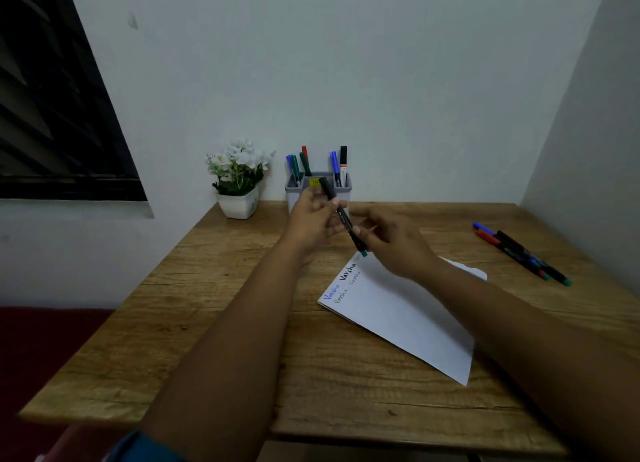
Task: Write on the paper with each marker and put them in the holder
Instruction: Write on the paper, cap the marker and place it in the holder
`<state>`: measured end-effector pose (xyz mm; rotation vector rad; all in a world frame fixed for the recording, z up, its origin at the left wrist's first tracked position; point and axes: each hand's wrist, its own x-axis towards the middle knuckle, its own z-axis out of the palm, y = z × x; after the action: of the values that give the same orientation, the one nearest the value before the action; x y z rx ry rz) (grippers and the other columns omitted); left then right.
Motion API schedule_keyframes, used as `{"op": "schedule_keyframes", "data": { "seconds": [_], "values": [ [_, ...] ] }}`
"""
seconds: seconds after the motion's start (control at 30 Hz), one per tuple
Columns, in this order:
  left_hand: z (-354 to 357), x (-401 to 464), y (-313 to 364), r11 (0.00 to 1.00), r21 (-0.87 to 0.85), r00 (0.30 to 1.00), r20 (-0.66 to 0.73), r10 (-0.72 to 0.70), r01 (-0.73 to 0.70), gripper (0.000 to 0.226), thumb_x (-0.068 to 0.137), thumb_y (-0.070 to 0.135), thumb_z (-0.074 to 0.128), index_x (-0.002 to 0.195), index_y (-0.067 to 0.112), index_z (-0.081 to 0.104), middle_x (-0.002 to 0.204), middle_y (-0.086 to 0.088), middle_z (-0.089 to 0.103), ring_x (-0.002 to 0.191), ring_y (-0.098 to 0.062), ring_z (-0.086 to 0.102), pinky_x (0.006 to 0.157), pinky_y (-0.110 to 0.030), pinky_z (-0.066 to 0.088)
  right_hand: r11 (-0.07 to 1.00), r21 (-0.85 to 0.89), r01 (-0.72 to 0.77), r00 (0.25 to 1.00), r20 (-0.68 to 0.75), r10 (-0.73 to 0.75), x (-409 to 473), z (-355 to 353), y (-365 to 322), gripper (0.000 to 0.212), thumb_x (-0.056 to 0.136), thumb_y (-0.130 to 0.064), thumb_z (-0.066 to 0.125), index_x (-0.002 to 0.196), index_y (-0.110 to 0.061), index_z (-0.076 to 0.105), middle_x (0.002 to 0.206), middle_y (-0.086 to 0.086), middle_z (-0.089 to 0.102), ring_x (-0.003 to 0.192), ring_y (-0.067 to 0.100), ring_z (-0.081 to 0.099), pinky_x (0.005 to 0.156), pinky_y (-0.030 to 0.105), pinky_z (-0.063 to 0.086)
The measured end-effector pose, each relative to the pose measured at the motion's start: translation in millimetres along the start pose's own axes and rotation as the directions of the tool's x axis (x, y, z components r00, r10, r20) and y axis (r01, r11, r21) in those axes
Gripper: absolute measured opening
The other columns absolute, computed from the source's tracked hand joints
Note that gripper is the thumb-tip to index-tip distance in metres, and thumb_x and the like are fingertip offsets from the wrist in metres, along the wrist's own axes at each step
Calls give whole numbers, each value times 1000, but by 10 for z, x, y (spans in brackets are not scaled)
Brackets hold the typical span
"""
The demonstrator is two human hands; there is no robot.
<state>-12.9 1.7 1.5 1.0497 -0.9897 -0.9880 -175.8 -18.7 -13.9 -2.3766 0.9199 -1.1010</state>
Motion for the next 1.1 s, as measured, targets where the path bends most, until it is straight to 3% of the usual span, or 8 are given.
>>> {"op": "schedule_keyframes", "data": {
  "seconds": [0.1, 0.27, 0.33, 0.5, 0.67, 0.77, 0.9, 1.1],
  "values": [
    [-34, 19, -21, 993, 107, 999, 0, 50, -49, 26, 95, 9, 56, 121, 8, 54, 111, -16, 61, 92, -23, 67, 67, -31, 60, 989, 8, -151, 974, 173, 147, 272, 24, -117, 82, 87, -21, 71, 151, -28, 20, 89, -5, 63, 82, 17, 67, 83, 42, 57],
    [-184, 160, -34, 995, 6, 974, -204, 103, -104, 16, 97, 8, 52, 113, 8, 57, 94, -6, 59, 76, -12, 61, 62, -23, 55, 994, -37, -104, 978, 176, 109, 771, 94, -229, 121, 81, -14, 78, 151, -33, -19, 120, 12, 66, 84, 18, 65, 85, 30, 52],
    [-310, 262, -89, 994, 3, 913, -396, 102, -110, 13, 97, 9, 52, 108, 11, 58, 92, -4, 61, 73, -11, 59, 63, -24, 51, 995, -59, -76, 995, 56, 79, 975, 162, -221, 120, 80, -10, 78, 153, -32, -15, 125, 18, 62, 88, 22, 67, 81, 28, 53],
    [-420, 338, -261, 969, 231, 774, -596, 215, -90, 13, 94, 11, 54, 106, 8, 56, 93, -1, 60, 77, -10, 56, 61, -14, 43, 999, -53, 3, 991, -134, -11, 1381, 453, -82, 99, 81, 5, 67, 150, -34, 8, 84, 17, 64, 67, 24, 65, 67, 41, 58],
    [-360, 322, -338, 911, 385, 802, -492, 338, -148, 11, 94, 14, 56, 104, 11, 51, 81, 8, 54, 70, -3, 53, 60, -12, 41, 968, -250, -2, 999, 49, 15, 1511, 733, -61, 69, 89, 5, 51, 146, -22, 22, 93, 18, 62, 77, 30, 63, 70, 44, 54],
    [-343, 303, -354, 894, 425, 816, -462, 347, -140, 14, 94, 14, 56, 106, 11, 50, 80, 12, 51, 70, 1, 50, 60, -12, 38, 922, -387, 11, 984, 167, 58, 1577, 785, -93, 81, 88, 9, 48, 153, -27, 15, 103, 14, 61, 86, 27, 61, 79, 41, 50],
    [-304, 249, -329, 868, 473, 846, -395, 359, -148, 17, 93, 15, 56, 109, 13, 49, 83, 10, 53, 72, -3, 52, 59, -14, 37, 935, -354, 18, 993, 113, 23, 1580, 687, -88, 89, 89, 15, 42, 156, -33, 7, 82, 15, 55, 68, 25, 53, 70, 39, 48],
    [24, 135, -268, 739, 585, 881, -83, 465, -334, 13, 94, 27, 54, 102, 17, 57, 101, -1, 61, 81, -12, 59, 71, -31, 52, 971, -236, -35, 998, -66, 19, 1202, 137, 141, 34, 89, 1, 56, 121, -9, 64, 102, 16, 69, 91, 30, 65, 85, 32, 50]
  ]
}}
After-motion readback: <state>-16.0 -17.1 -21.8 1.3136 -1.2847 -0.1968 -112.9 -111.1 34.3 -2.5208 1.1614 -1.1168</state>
